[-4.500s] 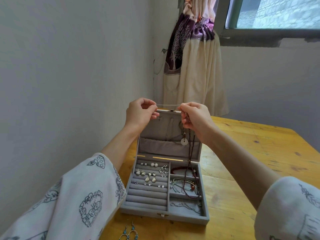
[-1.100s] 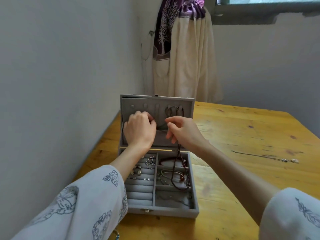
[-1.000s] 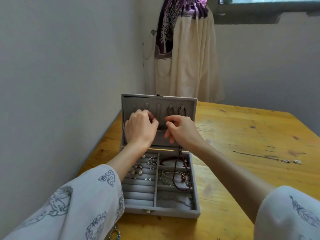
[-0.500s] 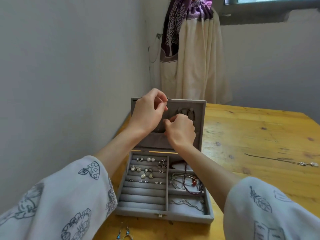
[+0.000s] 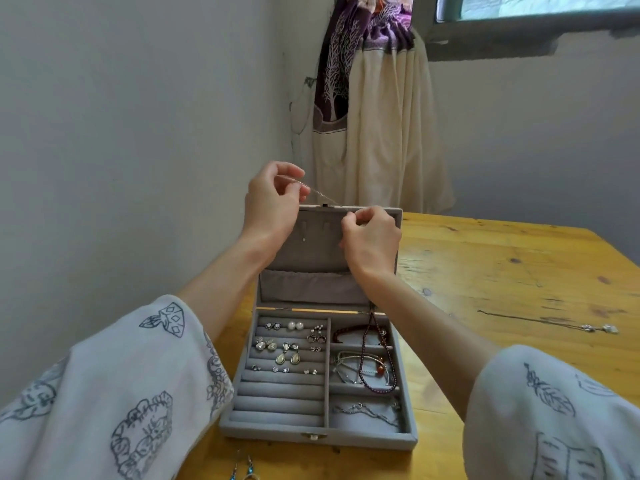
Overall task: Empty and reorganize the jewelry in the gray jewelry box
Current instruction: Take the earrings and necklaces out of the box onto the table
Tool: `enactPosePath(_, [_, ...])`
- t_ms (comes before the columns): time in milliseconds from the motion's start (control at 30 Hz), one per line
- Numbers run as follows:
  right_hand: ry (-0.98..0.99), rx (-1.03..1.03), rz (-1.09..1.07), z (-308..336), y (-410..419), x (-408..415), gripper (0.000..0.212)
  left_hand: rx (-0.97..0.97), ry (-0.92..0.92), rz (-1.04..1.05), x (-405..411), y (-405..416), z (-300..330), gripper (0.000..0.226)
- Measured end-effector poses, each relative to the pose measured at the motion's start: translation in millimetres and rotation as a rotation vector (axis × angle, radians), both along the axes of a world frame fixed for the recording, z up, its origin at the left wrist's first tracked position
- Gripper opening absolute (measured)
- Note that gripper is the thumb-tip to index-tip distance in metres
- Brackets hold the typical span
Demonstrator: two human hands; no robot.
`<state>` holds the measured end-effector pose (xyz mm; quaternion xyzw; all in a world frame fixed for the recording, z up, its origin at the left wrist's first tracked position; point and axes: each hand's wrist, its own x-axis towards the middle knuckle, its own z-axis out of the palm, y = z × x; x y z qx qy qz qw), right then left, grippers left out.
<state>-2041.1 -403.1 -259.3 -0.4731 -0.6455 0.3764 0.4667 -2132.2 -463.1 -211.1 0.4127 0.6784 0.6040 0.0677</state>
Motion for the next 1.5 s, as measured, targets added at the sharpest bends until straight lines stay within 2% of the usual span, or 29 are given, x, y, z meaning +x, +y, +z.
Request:
enactPosePath(133, [0.106,-0.007,0.12,20,-2,23,0.007,-0.038,-0.001,-0.103,0,-17,6,0.016])
enactPosePath(233, [0.226,-0.131,0.285,30,-4,54,0.015,-0.182,-0.001,-0.263,-1,-36,5,0.019])
enactPosePath(400, [0.112,-0.395,0.585,27,-6,128,0.014,-0.492,0.13,-0.43,24,-63,-9,0.018])
enactPosePath(467, [0.028,-0.482,0.634,17,-5,160,0.013,-0.585,0.198,-0.468,41,-64,-13,0.014])
enactPosePath(600, [-0.037,-0.594,0.585,-3,7,227,0.005,-0.695,0.282,-0.538,76,-59,-22,0.009])
enactPosePath(700, [-0.093,-0.635,0.547,-13,14,270,0.009,-0.714,0.268,-0.553,103,-49,-36,0.006])
enactPosePath(933, [-0.092,-0.548,0.29,-47,37,336,0.024,-0.731,0.341,-0.609,159,3,-75,0.017])
enactPosePath(1200, [-0.306,-0.347,0.014,-92,87,360,0.016,-0.672,0.444,-0.42,202,68,-123,0.015])
enactPosePath(1500, [-0.404,-0.27,-0.091,-103,118,364,0.017,-0.643,0.503,-0.407,202,100,-140,0.015])
